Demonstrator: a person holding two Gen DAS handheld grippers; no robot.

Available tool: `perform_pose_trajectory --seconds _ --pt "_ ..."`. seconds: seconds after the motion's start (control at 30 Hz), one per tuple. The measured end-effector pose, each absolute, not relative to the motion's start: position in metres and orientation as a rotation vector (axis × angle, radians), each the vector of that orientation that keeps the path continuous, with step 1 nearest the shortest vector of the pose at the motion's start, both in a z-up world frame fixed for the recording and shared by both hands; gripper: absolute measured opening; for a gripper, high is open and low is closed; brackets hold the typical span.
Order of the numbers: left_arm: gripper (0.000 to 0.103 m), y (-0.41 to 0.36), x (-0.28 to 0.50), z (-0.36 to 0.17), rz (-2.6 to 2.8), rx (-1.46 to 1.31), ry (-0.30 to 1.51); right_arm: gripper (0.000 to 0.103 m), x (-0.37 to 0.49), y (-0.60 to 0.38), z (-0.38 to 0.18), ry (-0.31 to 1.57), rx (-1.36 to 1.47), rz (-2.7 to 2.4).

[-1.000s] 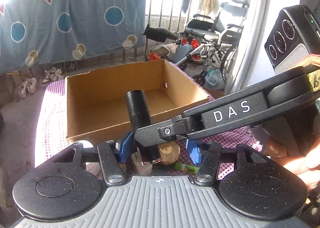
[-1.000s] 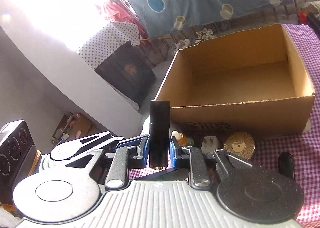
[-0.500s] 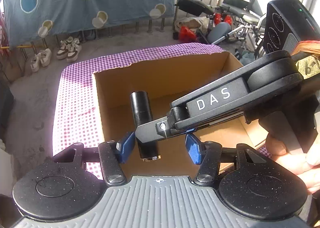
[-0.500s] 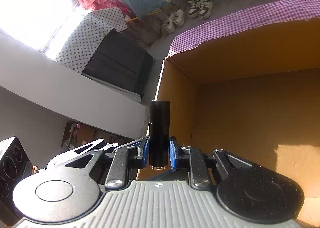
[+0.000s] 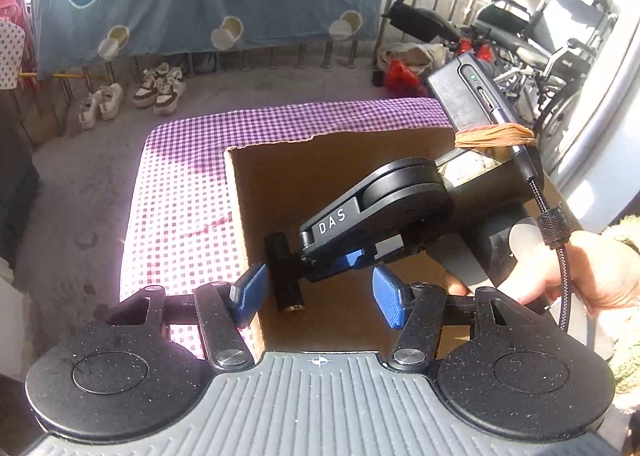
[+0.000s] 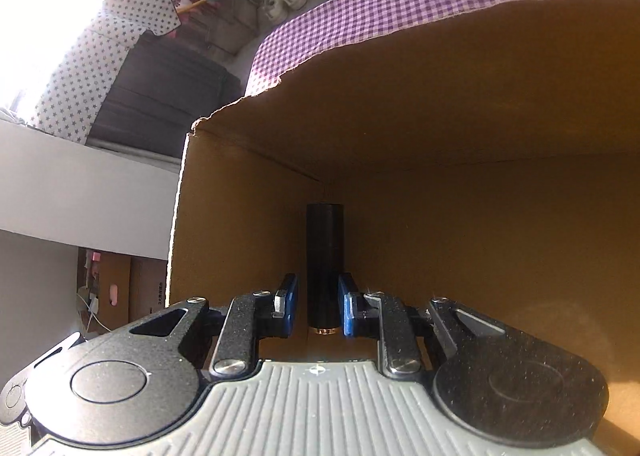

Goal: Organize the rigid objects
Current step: 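Carry the black cylinder into the box and release it, then move the right tool to the green glue stick and grasp it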

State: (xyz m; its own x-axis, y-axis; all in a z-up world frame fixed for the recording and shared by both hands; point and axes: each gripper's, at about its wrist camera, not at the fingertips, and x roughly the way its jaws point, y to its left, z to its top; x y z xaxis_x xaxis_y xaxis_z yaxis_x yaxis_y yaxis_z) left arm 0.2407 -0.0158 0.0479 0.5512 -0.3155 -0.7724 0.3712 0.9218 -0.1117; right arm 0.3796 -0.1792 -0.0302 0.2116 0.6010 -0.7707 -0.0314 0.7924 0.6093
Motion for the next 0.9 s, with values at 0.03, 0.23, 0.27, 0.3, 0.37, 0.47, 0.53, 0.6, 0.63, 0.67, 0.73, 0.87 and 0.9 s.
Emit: perform_pose_trajectory --seconds 0.03,0.23,0.27,0.3,0.37,0.47,0.53,0.6,0.63,0.67,0.73,0.87,0.9 --pt "0.058 -0.015 0.241 0.050 -0.410 0.064 0.892 0.025 0.380 -0.179 -0.027 1.289 0.524 0.465" --pt "0.059 -0.008 0.225 0.066 -0.425 0.025 0.846 0.025 0.351 -0.202 0.004 1.222 0.550 0.472" --pt "0.059 -0.005 0.220 0.071 -0.431 0.015 0.833 0.025 0.343 -0.209 0.011 1.203 0.555 0.473" --pt "0.059 -0.004 0.215 0.075 -0.436 0.008 0.824 0.025 0.333 -0.216 0.019 1.184 0.560 0.476" --pt "0.060 0.000 0.201 0.084 -0.449 -0.003 0.801 0.025 0.308 -0.230 0.036 1.132 0.571 0.495" --pt "0.061 0.005 0.177 0.094 -0.477 -0.014 0.766 0.025 0.264 -0.255 0.060 1.055 0.581 0.519" --pt "0.062 0.007 0.162 0.097 -0.498 -0.022 0.751 0.025 0.226 -0.275 0.075 0.996 0.589 0.525" --pt "0.062 0.005 0.143 0.098 -0.522 -0.031 0.741 0.025 0.195 -0.292 0.083 0.955 0.591 0.527" --pt "0.062 0.003 0.133 0.097 -0.538 -0.032 0.737 0.025 0.175 -0.303 0.086 0.932 0.590 0.522" --pt "0.062 0.000 0.125 0.094 -0.549 -0.033 0.736 0.025 0.158 -0.315 0.087 0.919 0.587 0.516" --pt "0.063 -0.008 0.107 0.085 -0.569 -0.033 0.741 0.025 0.129 -0.331 0.083 0.900 0.574 0.504" --pt "0.063 -0.031 0.080 0.054 -0.614 -0.015 0.773 0.025 0.086 -0.343 0.058 0.902 0.524 0.464" --pt "0.063 -0.039 0.075 0.045 -0.625 -0.007 0.784 0.025 0.081 -0.343 0.051 0.908 0.519 0.460"
